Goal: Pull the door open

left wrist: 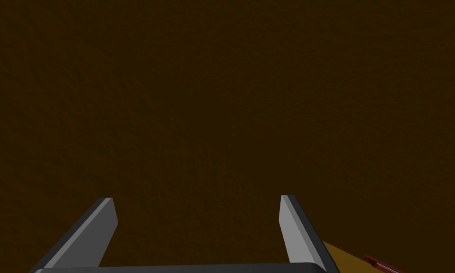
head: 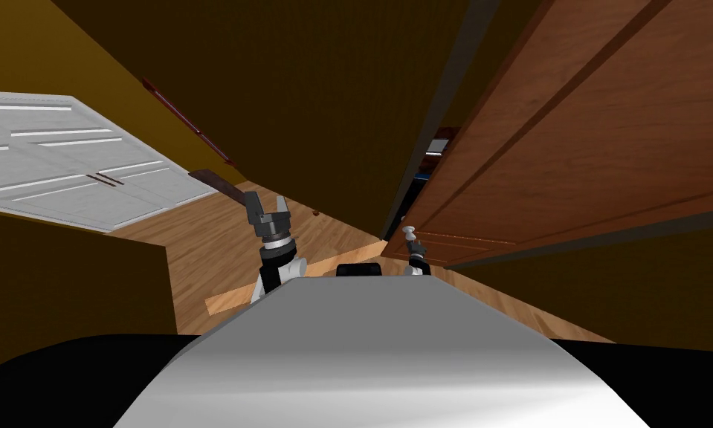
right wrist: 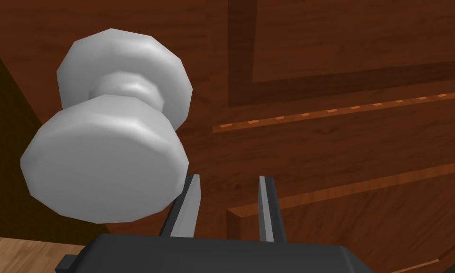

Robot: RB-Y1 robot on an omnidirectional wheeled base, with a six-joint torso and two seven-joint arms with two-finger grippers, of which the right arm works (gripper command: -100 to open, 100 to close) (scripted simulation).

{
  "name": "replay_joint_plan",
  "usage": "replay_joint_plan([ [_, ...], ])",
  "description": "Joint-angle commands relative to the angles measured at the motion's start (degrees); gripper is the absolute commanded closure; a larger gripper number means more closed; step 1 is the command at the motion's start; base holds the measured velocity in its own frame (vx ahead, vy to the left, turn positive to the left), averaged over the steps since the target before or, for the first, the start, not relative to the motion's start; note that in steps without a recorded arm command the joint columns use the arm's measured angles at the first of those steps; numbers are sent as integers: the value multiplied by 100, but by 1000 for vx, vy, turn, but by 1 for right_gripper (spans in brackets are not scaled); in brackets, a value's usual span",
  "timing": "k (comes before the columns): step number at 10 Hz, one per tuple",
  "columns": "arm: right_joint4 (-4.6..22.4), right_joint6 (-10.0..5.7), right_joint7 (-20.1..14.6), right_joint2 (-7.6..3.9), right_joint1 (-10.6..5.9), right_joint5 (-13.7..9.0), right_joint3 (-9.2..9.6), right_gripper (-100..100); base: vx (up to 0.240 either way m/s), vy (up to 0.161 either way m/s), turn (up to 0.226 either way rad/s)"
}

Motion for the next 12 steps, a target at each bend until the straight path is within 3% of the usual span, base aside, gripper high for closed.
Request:
replay_joint_plan([
  [1,-40,-2,12,19,-25,10,23,100,5,-18,8],
  [6,-40,-2,12,19,-25,10,23,100,-3,4,-2],
  [7,10,-162,-76,-5,34,62,127,-100,-85,-31,99],
  [12,57,-563,-277,-23,110,209,429,-100,-146,-44,97],
])
